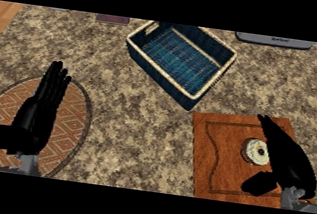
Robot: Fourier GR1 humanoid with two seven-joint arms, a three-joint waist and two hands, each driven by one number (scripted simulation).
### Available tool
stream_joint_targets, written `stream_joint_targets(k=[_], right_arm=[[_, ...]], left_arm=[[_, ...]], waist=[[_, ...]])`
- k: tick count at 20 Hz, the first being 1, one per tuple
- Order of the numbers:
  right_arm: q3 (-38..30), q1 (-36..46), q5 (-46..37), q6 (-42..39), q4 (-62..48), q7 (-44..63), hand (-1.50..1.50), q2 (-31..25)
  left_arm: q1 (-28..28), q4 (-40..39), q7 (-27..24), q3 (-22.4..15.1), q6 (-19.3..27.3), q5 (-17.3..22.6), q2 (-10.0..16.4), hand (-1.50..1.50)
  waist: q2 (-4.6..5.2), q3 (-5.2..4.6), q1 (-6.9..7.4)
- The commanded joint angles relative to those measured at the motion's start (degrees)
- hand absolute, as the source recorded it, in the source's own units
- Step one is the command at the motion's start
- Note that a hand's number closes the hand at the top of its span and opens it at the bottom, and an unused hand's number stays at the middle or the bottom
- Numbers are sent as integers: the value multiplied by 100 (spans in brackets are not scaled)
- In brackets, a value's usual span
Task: Pick the cupcake from the cutting board and place it in the basket
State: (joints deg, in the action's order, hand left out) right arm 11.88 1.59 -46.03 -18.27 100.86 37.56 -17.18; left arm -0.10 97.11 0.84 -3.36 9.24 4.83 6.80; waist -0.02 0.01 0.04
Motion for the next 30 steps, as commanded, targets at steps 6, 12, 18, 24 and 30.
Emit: stream_joint_targets(k=[6,12,18,24,30], right_arm=[[-240,9,-243,-274,63,-55,-150,274],[-403,339,-388,17,-1048,-674,150,429],[-248,537,-641,-235,-1331,-1228,150,103],[279,-29,-1214,17,-813,-1181,150,355],[738,1283,-1729,333,-1632,375,150,1652]], left_arm=[[316,92,-216,123,-292,-103,-52,0],[306,45,-180,155,-285,-165,-155,0],[-55,5,101,347,-455,-21,-13,0],[-455,-650,-168,359,-204,-276,-270,0],[-343,-387,-9,95,-293,-286,-385,0]], waist=[[-3,-2,1],[1,-1,19],[3,-1,18],[1,-2,-26],[64,-6,248]])
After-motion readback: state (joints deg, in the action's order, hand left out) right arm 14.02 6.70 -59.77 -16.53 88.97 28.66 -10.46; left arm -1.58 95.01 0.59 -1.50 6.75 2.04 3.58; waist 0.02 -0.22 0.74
